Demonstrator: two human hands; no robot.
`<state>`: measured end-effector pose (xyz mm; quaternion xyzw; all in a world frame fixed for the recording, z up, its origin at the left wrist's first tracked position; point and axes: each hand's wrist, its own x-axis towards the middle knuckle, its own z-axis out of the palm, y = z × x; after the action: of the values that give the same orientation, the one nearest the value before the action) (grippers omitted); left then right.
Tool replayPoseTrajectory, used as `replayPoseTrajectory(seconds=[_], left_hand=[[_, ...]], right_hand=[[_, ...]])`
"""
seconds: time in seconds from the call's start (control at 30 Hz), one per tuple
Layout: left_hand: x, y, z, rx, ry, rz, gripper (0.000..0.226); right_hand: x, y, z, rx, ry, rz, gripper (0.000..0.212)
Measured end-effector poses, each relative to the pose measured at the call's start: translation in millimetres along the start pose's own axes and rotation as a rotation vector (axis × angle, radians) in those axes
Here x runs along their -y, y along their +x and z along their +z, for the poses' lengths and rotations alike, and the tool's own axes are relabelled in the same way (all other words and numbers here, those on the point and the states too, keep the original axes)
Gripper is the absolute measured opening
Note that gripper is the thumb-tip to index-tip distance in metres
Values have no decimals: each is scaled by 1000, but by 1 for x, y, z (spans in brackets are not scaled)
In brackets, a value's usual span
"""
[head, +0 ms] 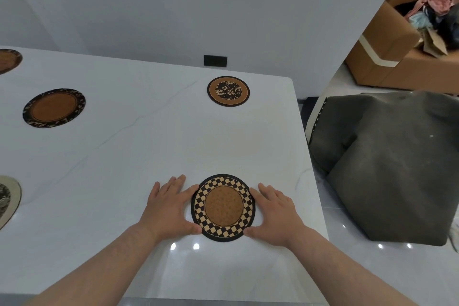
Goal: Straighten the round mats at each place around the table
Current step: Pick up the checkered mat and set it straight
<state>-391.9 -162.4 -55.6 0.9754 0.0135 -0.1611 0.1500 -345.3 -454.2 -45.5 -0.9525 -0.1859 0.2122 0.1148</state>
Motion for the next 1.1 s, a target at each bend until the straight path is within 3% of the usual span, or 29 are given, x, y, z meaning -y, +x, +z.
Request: replayPoseTrajectory(seconds=[0.43,0.53,0.63,0.7,0.87,1.1], left_hand=[[-14,-5,-14,106,87,-1,112],[-15,-10,-20,136,98,28,106],[-6,-23,-31,134,31,28,86],[4,-36,-45,122,-40,-19,75],[22,-68,-86,-10,-83,-76,69],[38,-119,-130,-109,-30,-143,63]], right_hand=[[22,-2,-25,147,-91,34,107],[31,-4,-32,183,-91,49,94],[39,-13,-40,136,-41,60,63],[44,-20,-49,72,-15,30,55],[59,-33,-73,-62,-39,-27,66],[99,-37,-122,-149,-162,-121,60]])
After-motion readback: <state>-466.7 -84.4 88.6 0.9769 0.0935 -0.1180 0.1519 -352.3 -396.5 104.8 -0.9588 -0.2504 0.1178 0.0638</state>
